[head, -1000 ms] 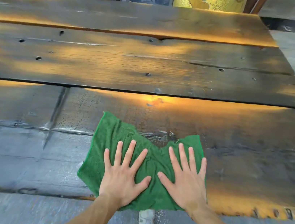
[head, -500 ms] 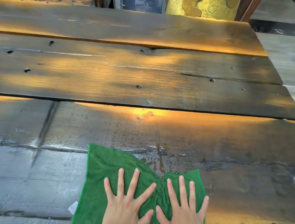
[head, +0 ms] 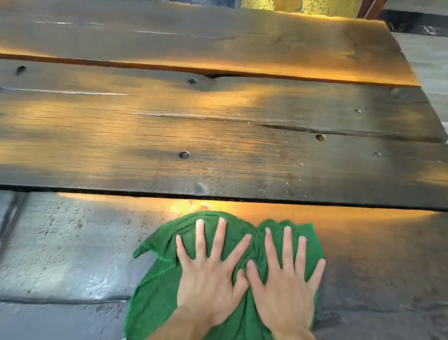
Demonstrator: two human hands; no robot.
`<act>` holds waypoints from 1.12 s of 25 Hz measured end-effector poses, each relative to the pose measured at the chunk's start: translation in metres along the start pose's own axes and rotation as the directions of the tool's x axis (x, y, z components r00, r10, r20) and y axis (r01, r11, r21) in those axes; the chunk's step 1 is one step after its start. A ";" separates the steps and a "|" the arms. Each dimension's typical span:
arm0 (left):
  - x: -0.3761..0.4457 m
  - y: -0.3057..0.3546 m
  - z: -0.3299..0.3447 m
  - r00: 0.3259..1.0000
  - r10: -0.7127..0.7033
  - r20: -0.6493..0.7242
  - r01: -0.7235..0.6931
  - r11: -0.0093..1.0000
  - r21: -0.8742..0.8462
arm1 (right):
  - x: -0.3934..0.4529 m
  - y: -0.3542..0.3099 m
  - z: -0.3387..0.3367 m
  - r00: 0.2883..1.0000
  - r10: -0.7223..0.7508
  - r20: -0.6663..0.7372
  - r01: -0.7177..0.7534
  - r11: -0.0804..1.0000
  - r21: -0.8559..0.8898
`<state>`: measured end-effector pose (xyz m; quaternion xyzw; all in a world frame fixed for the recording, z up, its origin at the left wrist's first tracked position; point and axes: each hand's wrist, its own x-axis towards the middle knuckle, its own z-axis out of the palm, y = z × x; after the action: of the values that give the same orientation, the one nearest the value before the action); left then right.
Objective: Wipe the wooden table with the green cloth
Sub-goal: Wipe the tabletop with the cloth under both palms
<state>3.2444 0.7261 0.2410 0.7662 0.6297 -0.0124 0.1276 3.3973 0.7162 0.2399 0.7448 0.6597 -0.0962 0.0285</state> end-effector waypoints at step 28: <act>0.654 -0.066 -0.121 0.951 -0.279 -0.135 0.291 0.953 0.080 | 0.694 -0.035 -0.111 0.992 -0.075 -0.106 0.079 0.996 0.033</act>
<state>3.2990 1.3921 0.2282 0.6718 0.7390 -0.0147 0.0477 3.4519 1.4175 0.2256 0.7231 0.6867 -0.0703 -0.0235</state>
